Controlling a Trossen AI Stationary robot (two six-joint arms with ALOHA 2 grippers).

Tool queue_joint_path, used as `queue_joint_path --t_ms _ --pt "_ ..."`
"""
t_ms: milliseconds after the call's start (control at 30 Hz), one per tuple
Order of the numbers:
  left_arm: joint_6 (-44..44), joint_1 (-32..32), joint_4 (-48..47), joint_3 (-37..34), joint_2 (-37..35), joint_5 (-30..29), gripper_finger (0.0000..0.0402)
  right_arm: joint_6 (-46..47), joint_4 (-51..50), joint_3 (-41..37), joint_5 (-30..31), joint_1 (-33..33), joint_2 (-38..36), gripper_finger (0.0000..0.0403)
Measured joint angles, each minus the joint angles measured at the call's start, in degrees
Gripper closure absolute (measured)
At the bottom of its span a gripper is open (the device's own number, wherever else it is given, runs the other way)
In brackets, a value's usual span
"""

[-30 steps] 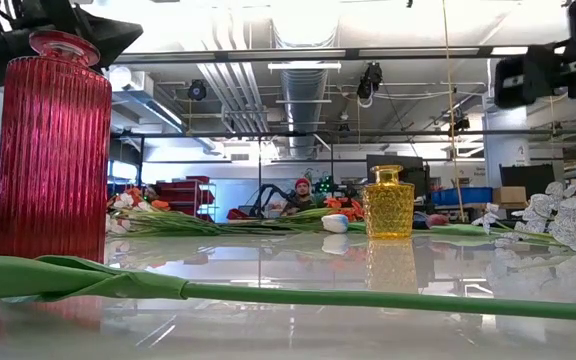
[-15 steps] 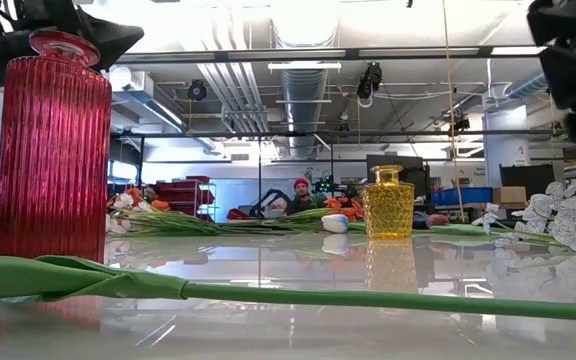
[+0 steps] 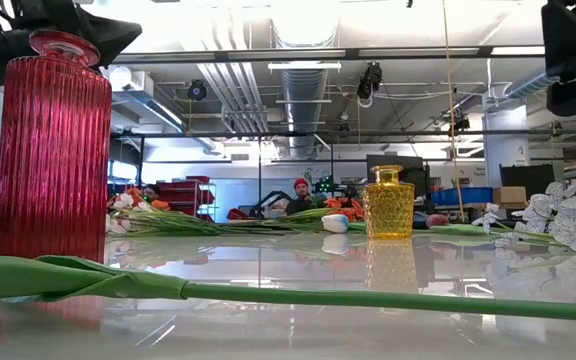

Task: Sort flowers into vase by color
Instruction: Put the top red flower into the yellow vase

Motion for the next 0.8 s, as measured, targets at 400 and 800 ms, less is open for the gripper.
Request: queue_joint_path --t_ms 400,800 --pt "-3.05 -0.01 2.7 -0.01 0.39 0.06 0.0402 53.38 12.98 0.02 17.16 0.03 2.97 0.0204" --pt "-2.32 -0.02 2.84 -0.01 0.47 -2.3 0.0402 84.41 -10.86 18.78 36.23 -0.13 21.04 0.0204"
